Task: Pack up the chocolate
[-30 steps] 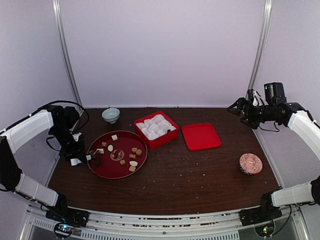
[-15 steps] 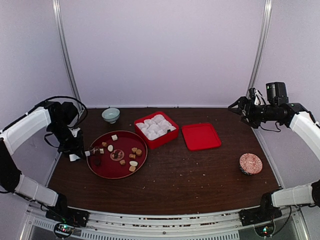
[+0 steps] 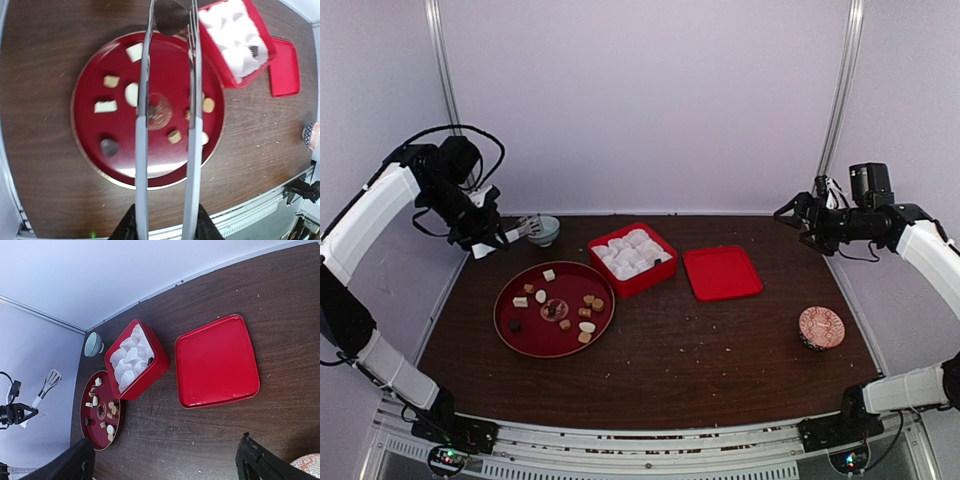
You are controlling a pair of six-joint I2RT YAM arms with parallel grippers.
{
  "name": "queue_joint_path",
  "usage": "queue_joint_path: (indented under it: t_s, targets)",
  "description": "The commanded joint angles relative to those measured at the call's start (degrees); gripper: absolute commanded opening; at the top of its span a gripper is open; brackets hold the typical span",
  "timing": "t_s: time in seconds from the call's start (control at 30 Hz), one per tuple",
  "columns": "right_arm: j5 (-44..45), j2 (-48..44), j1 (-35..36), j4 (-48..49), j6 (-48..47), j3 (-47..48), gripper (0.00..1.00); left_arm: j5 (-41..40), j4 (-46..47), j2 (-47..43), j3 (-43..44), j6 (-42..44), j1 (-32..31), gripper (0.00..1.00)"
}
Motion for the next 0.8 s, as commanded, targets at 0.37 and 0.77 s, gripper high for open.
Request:
queue_joint_path:
  t_s: [0.37, 0.77]
  targets:
    - [-1.7, 1.7, 0.0, -2.2, -1.7, 4.0, 1.00, 11.9, 11.2, 24.1, 18.7, 1.2, -13.1, 0.20]
    - [-3.7, 2.2, 0.0, -0.9, 0.1, 4.4, 1.00, 17.8, 14.3, 34.8, 24.8, -1.5, -16.9, 0.20]
